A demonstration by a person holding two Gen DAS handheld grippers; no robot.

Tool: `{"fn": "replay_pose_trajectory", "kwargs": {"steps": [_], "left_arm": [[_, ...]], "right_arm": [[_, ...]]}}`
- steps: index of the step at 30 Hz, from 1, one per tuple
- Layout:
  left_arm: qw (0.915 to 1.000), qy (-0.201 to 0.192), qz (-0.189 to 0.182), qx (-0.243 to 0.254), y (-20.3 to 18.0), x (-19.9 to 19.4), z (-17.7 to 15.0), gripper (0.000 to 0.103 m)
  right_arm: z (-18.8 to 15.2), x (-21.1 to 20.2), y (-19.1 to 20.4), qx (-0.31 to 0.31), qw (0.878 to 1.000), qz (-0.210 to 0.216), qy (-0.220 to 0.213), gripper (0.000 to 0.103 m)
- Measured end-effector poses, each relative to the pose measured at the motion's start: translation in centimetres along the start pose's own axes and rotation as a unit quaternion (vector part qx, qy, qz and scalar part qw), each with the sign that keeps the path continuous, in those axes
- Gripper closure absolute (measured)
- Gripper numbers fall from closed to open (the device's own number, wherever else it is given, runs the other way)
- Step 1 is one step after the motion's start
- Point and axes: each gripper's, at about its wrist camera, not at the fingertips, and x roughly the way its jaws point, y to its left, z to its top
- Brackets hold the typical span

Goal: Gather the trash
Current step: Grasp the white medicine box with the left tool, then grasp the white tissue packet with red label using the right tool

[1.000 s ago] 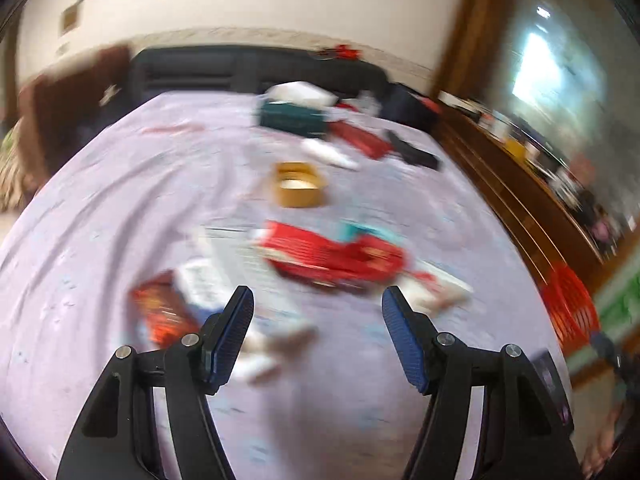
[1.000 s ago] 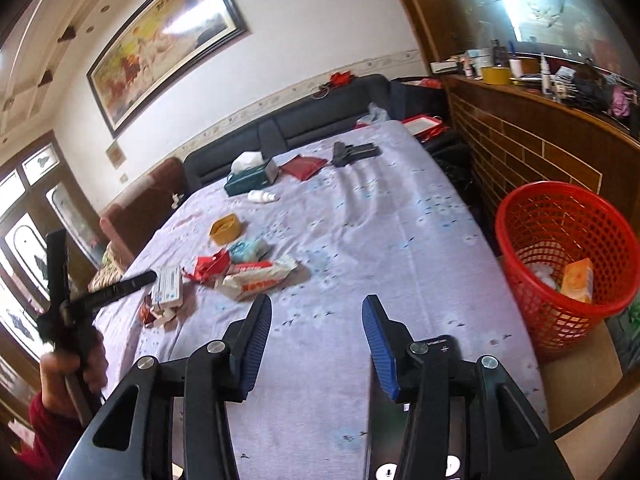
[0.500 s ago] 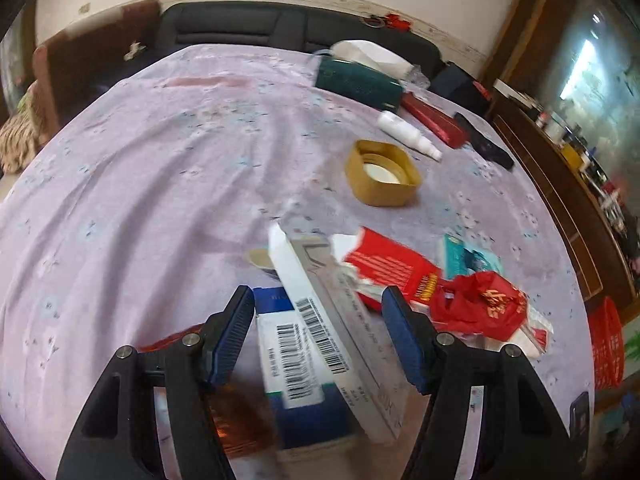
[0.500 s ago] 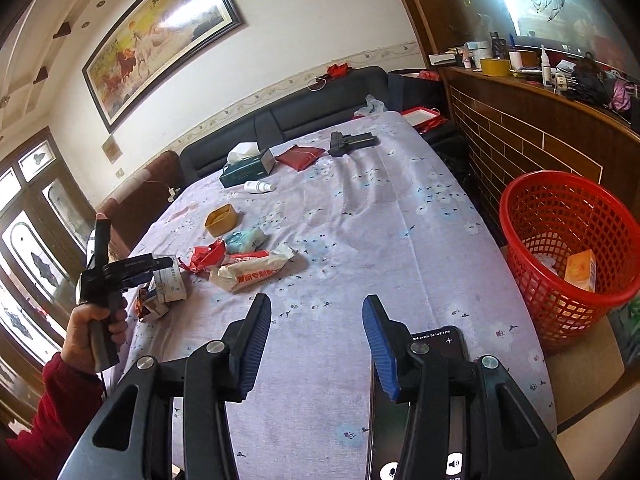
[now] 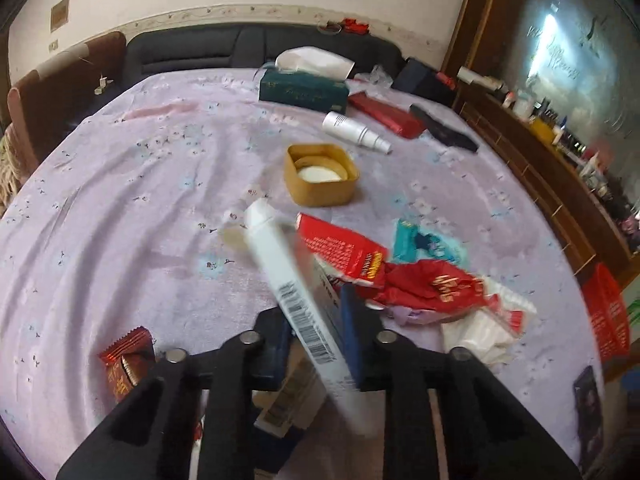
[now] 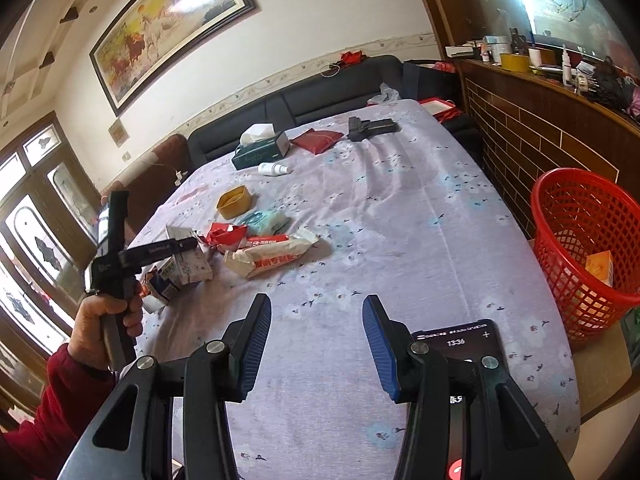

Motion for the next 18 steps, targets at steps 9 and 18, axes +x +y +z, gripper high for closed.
{"fn": "replay_pose_trajectory", "kwargs": {"steps": [9,18], "left_arm": [[0.9965,-0.037,-0.071,0.021,-1.0,-6.3,-1.7,0.091],[0.9942,-0.034,-0.098,0.028,-0.9,-7.5,-4.1,0.091]], "right_arm": [[1.8,4.8,2.1,0.018,0.997,0.051,0.051,0.051],[7.9,14.4,3.8,0.033,0.996,0.026,0.08,0.054]]}}
